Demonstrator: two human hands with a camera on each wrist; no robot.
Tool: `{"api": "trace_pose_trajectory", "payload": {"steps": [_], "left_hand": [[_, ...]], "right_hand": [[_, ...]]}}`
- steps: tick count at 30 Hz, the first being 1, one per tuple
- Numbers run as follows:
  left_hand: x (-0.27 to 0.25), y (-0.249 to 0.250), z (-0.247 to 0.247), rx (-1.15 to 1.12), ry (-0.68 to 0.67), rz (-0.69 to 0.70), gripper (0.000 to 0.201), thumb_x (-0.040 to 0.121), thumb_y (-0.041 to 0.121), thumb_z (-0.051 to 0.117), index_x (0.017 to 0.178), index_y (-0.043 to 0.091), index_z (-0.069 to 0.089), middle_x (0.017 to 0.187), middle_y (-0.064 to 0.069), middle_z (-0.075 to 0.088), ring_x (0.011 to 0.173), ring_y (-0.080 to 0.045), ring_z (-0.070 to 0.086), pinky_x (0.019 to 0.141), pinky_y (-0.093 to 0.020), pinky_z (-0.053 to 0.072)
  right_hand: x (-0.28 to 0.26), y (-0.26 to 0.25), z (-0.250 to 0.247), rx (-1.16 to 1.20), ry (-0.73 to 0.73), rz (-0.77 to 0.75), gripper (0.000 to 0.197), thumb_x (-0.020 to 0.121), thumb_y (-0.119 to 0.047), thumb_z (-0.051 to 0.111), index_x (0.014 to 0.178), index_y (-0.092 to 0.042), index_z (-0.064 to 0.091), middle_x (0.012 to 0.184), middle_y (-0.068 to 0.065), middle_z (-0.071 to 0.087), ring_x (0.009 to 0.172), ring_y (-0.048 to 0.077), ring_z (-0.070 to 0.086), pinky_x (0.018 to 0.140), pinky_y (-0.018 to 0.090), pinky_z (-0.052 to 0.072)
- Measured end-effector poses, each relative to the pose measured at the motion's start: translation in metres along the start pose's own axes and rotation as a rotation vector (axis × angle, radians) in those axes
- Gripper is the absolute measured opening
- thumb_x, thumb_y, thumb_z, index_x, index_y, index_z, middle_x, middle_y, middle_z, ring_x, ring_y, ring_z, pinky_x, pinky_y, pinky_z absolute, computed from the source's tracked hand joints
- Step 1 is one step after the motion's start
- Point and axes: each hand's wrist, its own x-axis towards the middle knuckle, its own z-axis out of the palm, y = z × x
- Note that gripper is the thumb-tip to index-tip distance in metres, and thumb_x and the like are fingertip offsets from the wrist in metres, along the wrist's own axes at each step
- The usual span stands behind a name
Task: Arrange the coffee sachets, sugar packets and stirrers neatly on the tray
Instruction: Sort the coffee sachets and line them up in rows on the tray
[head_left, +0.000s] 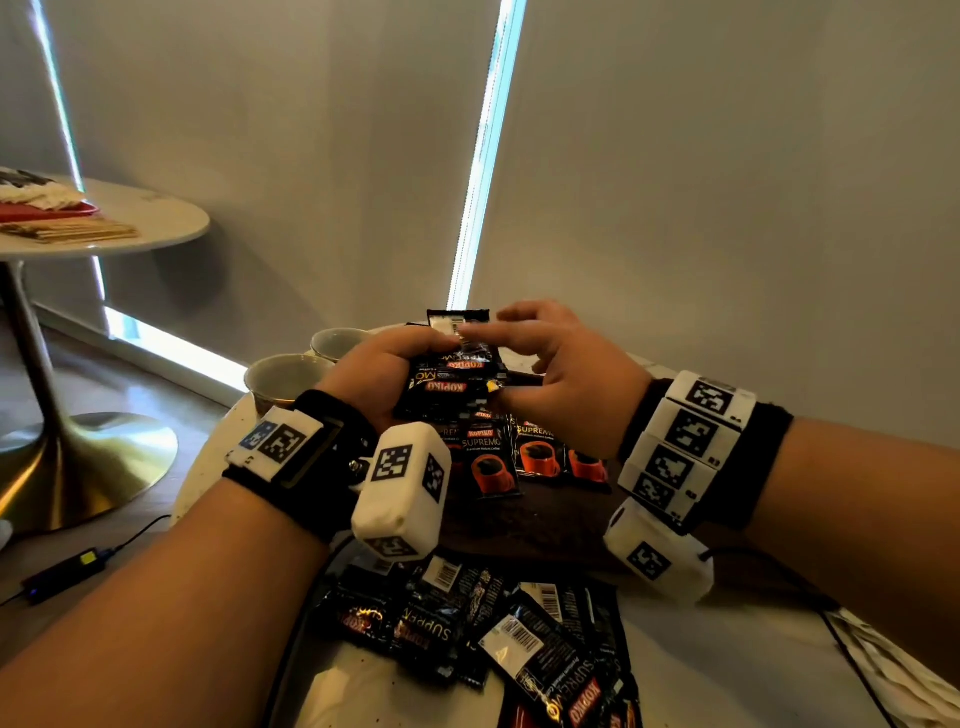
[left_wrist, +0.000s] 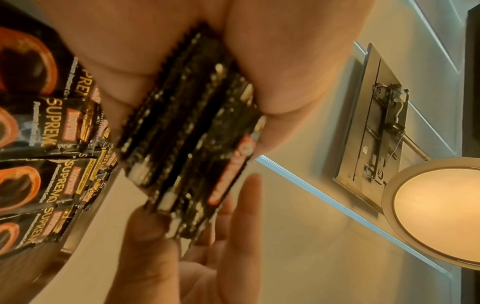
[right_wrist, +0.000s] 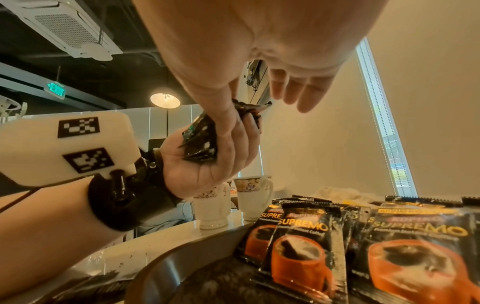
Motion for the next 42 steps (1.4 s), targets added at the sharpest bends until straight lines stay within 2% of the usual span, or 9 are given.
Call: {"api": "trace_pose_trajectory", "payload": {"steps": [5, 12, 15, 19, 23, 28, 33, 36, 42], "left_hand": [[-0.003, 0.003, 0.000, 0.049, 0.008, -0.042, 0.029, 0.097, 0.022, 0.050, 0.113, 0.003, 0.064, 0.083, -0.014, 0.071, 0.067, -0.027, 0.070, 0.063, -0.035, 0.060], [0.002, 0.008, -0.009, -0.040, 0.175, 0.011, 0.035, 0.077, 0.023, 0.059, 0.110, 0.013, 0.055, 0.087, -0.005, 0.053, 0.066, -0.017, 0.054, 0.066, -0.035, 0.044], [0.003, 0.010, -0.014, -0.054, 0.232, 0.085, 0.023, 0.087, 0.023, 0.053, 0.109, 0.015, 0.056, 0.083, -0.003, 0.051, 0.063, -0.017, 0.052, 0.064, -0.034, 0.043], [0.001, 0.016, -0.018, -0.079, 0.201, 0.102, 0.033, 0.075, 0.023, 0.059, 0.105, 0.012, 0.050, 0.077, -0.004, 0.048, 0.059, -0.019, 0.051, 0.062, -0.033, 0.042], [-0.001, 0.019, -0.020, -0.153, 0.156, 0.103, 0.040, 0.063, 0.026, 0.059, 0.101, 0.013, 0.052, 0.077, -0.004, 0.048, 0.061, -0.019, 0.050, 0.064, -0.032, 0.041], [-0.001, 0.018, -0.019, -0.157, 0.177, 0.115, 0.042, 0.063, 0.024, 0.057, 0.103, 0.013, 0.049, 0.077, -0.005, 0.046, 0.061, -0.019, 0.048, 0.066, -0.032, 0.039], [0.000, 0.016, -0.019, -0.163, 0.183, 0.121, 0.038, 0.071, 0.023, 0.055, 0.107, 0.012, 0.049, 0.077, -0.005, 0.047, 0.062, -0.019, 0.048, 0.066, -0.033, 0.039], [0.000, 0.017, -0.020, -0.168, 0.173, 0.116, 0.042, 0.068, 0.024, 0.056, 0.108, 0.012, 0.048, 0.077, -0.004, 0.046, 0.062, -0.019, 0.048, 0.066, -0.033, 0.039], [-0.001, 0.015, -0.020, -0.166, 0.168, 0.098, 0.049, 0.063, 0.024, 0.058, 0.109, 0.013, 0.049, 0.079, -0.004, 0.047, 0.063, -0.018, 0.048, 0.064, -0.032, 0.040]], "right_hand": [[0.001, 0.006, 0.004, 0.027, 0.050, -0.029, 0.038, 0.090, -0.019, 0.071, 0.106, -0.053, 0.064, 0.111, -0.028, 0.046, 0.102, -0.006, 0.046, 0.084, 0.011, 0.039], [0.011, 0.016, 0.000, 0.055, 0.288, -0.002, 0.023, 0.098, -0.015, 0.058, 0.108, -0.027, 0.075, 0.091, -0.015, 0.064, 0.082, 0.000, 0.056, 0.066, 0.010, 0.043], [0.014, 0.017, -0.001, 0.247, 0.239, 0.161, 0.022, 0.099, -0.010, 0.054, 0.101, -0.023, 0.072, 0.074, -0.008, 0.066, 0.052, -0.004, 0.055, 0.048, 0.010, 0.039], [0.024, 0.023, 0.005, 0.252, 0.064, 0.383, 0.019, 0.090, -0.007, 0.067, 0.090, -0.025, 0.067, 0.079, -0.004, 0.068, 0.059, 0.007, 0.060, 0.049, 0.017, 0.043], [0.031, 0.023, 0.017, 0.225, -0.103, 0.500, 0.011, 0.087, -0.006, 0.071, 0.082, -0.015, 0.067, 0.056, -0.001, 0.059, 0.043, 0.009, 0.051, 0.044, 0.023, 0.041], [0.044, 0.021, 0.035, 0.168, -0.288, 0.549, 0.012, 0.094, -0.010, 0.062, 0.083, -0.016, 0.062, 0.070, 0.003, 0.061, 0.060, 0.019, 0.059, 0.058, 0.035, 0.053], [0.051, 0.018, 0.043, 0.074, -0.348, 0.533, 0.021, 0.098, -0.008, 0.055, 0.079, -0.016, 0.055, 0.090, 0.007, 0.065, 0.082, 0.020, 0.066, 0.081, 0.036, 0.060], [0.055, 0.023, 0.045, 0.110, -0.316, 0.573, 0.003, 0.096, -0.006, 0.058, 0.094, -0.008, 0.060, 0.081, 0.005, 0.065, 0.066, 0.014, 0.066, 0.061, 0.024, 0.060], [0.057, 0.023, 0.048, 0.075, -0.271, 0.592, 0.010, 0.093, -0.008, 0.062, 0.103, -0.009, 0.062, 0.077, 0.005, 0.065, 0.041, 0.006, 0.063, 0.040, 0.018, 0.048]]}}
